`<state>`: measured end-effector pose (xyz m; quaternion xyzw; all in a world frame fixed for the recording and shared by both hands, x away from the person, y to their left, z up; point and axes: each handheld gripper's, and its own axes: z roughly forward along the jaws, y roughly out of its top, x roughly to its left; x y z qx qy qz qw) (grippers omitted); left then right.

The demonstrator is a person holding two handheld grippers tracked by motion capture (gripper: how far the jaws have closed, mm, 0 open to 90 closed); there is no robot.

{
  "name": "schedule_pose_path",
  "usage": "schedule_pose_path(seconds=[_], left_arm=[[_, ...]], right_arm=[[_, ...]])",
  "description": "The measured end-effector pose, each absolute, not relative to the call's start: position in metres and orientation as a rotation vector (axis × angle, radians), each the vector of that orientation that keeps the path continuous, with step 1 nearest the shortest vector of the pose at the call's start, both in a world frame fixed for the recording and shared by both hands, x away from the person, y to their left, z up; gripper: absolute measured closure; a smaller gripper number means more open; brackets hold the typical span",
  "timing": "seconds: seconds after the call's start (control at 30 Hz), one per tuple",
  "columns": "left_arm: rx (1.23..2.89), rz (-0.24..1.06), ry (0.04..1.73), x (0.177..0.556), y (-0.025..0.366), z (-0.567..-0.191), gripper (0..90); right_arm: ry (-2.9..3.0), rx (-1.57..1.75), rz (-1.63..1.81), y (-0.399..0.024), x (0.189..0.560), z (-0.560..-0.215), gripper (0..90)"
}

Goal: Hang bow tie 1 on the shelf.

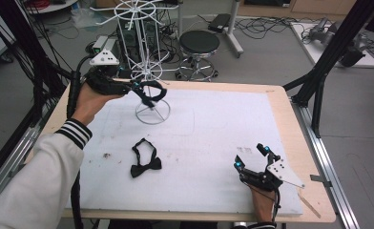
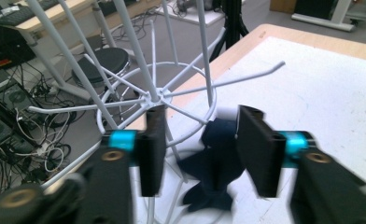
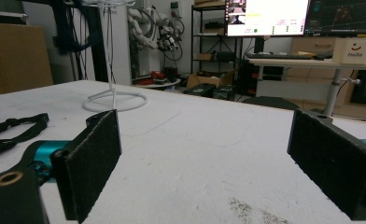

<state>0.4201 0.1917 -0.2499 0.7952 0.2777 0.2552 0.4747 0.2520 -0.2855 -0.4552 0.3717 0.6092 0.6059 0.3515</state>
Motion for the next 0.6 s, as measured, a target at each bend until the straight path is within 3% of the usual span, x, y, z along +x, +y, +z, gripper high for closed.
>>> schedule_pose_path(seconds=[0.07,0.13,0.3,0.6], left_arm=[[1.931,0.606,0.668,0.419,0.192,-0.249,41.4],[1.919,0.597,0.656,0.417,0.193,-0.248,30.3],[1.883,0.542,0.619,0.408,0.196,-0.245,17.6],[1.816,0.517,0.576,0.388,0.208,-0.253,9.2]], right_arm=[[1.576,0.959,1.567,-0.286,0.252,-0.455,9.2],[1.575,0.957,1.566,-0.286,0.252,-0.455,9.1],[1.575,0.957,1.566,-0.286,0.252,-0.455,9.1],[1.569,0.953,1.569,-0.286,0.252,-0.455,9.1]])
